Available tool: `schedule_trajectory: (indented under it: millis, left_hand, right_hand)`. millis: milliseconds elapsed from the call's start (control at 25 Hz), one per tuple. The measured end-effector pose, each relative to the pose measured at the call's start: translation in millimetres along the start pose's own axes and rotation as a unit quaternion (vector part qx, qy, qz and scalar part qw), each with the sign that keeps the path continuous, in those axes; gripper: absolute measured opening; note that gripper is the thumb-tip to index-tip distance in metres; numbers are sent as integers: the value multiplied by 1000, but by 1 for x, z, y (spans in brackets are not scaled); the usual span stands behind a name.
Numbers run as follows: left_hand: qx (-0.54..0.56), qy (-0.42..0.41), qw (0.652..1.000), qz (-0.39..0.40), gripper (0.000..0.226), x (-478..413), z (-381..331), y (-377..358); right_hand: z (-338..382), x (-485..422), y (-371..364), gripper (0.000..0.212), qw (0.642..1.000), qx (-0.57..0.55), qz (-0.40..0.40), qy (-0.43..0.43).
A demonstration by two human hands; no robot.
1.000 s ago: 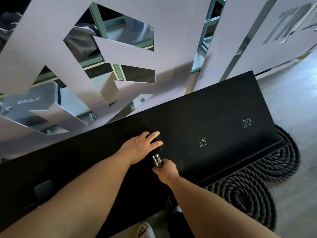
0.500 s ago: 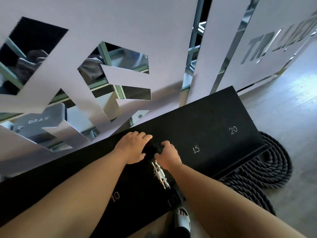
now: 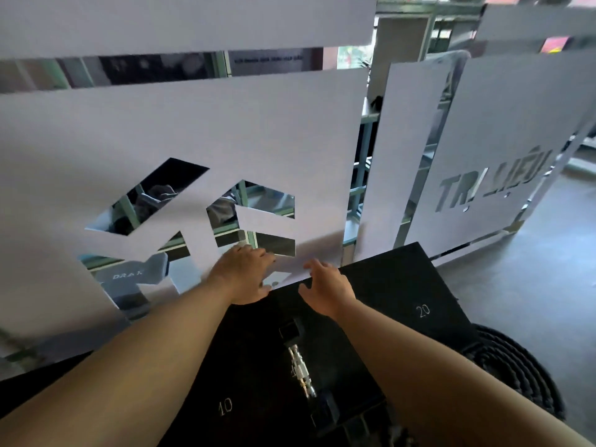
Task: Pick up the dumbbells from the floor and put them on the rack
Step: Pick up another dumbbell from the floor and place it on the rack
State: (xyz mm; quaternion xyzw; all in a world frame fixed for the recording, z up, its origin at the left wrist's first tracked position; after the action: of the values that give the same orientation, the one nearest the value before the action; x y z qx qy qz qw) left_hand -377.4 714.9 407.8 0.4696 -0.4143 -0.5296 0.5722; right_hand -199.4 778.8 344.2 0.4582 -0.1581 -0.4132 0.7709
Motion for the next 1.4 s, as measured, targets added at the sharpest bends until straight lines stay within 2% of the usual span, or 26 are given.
schedule_trajectory:
  millis: [360, 520, 680, 880, 1040, 1320, 1400]
  left_hand:
    - [4, 170, 983, -68, 58, 85, -17, 132]
    - [14, 239, 968, -81, 54, 146, -35, 170]
    - [11, 306, 948, -88, 63, 228, -28, 210]
    - [13, 396, 914, -88, 67, 358, 6, 231]
    - [1, 421, 900, -110, 73, 453, 24, 221]
    - [42, 471, 878, -78, 66, 676, 76, 164]
    - [47, 477, 875, -65, 73, 741, 92, 149]
  right_hand:
    - [38, 27, 144, 45, 985, 59, -51, 151]
    - [50, 53, 195, 47, 971, 93, -46, 215]
    - [78, 73, 219, 50, 961, 107, -34, 255]
    - [133, 117, 213, 46, 948, 130, -24, 289]
    - [182, 157, 188, 45, 943, 135, -15, 305]
    - [323, 263, 83, 47, 940, 119, 20, 318]
    - [360, 304, 42, 47, 940, 105, 38, 323]
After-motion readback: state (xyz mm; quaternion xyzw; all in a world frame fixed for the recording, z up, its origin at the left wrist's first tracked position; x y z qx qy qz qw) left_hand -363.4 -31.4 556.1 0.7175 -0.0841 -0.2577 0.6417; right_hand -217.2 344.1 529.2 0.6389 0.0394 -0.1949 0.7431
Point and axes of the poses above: each hand's wrist, its own x-axis away from the middle knuckle, its own y-axis out of the back of the hand, z = x × y, the point moved 4 cm from there along -x, towards the middle knuckle, and after that the axes turned 13 degrees about y, right-handed, at the moved point
